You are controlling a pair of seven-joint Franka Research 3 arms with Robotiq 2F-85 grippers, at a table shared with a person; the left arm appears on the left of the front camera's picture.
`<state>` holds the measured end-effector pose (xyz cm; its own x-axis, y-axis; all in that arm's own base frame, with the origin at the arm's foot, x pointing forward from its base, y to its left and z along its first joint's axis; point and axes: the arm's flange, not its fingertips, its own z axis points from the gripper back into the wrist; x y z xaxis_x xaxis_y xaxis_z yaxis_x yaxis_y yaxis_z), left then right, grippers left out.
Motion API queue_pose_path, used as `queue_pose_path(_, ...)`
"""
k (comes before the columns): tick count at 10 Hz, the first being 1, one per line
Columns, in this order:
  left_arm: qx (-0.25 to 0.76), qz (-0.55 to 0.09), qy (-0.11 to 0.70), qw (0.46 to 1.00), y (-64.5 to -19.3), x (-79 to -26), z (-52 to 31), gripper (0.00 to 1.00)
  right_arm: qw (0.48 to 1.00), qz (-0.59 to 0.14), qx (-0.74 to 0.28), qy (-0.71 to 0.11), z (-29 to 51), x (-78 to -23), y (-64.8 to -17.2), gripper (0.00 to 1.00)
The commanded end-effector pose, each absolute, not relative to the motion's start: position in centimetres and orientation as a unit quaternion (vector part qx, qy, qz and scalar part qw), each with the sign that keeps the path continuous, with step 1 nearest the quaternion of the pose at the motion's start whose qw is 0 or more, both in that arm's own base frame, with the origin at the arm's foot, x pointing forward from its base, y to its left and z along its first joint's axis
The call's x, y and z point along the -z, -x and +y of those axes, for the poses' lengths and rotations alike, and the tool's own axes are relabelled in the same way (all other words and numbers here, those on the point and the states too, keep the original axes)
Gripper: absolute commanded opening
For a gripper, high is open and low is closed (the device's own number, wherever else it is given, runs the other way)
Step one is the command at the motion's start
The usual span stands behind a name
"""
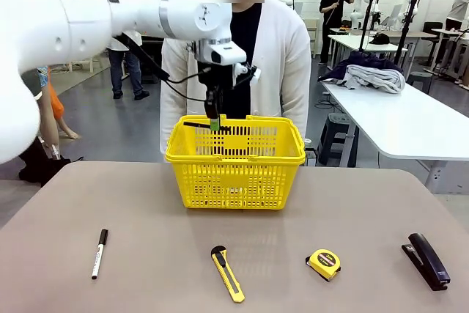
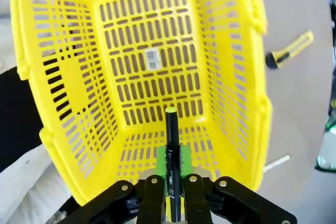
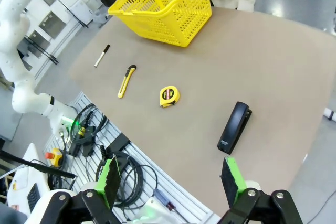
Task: Place the items the person wants into the basket.
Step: Pick up the item the person points to and place it in the Market Basket.
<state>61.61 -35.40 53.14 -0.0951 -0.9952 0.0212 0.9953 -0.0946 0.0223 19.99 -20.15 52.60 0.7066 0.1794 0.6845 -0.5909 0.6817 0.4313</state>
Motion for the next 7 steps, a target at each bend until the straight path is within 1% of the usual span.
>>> queue_pose_path(1, 0.713, -0.045, -0.009, 0.699, -62.8, -52.6, -35.5, 0.11, 0.854, -0.321, -0.228, -0.34, -20.0, -52.4, -20.1, 1.0)
queue_pose_path(4, 0.688, -0.071, -0.003, 0.723, -63.1, -48.5, -33.8, 0.11, 0.854, -0.321, -0.228, -0.34, -20.0, -52.4, -20.1, 1.0)
queue_pose_path(6, 0.685, -0.08, 0.009, 0.724, -63.9, -46.3, -33.2, 0.11, 0.854, -0.321, -0.228, -0.34, -20.0, -52.4, -20.1, 1.0)
queue_pose_path(7, 0.688, -0.087, 0.033, 0.719, -64.5, -45.4, -33.2, 0.11, 0.854, -0.321, -0.228, -0.34, -20.0, -52.4, -20.1, 1.0)
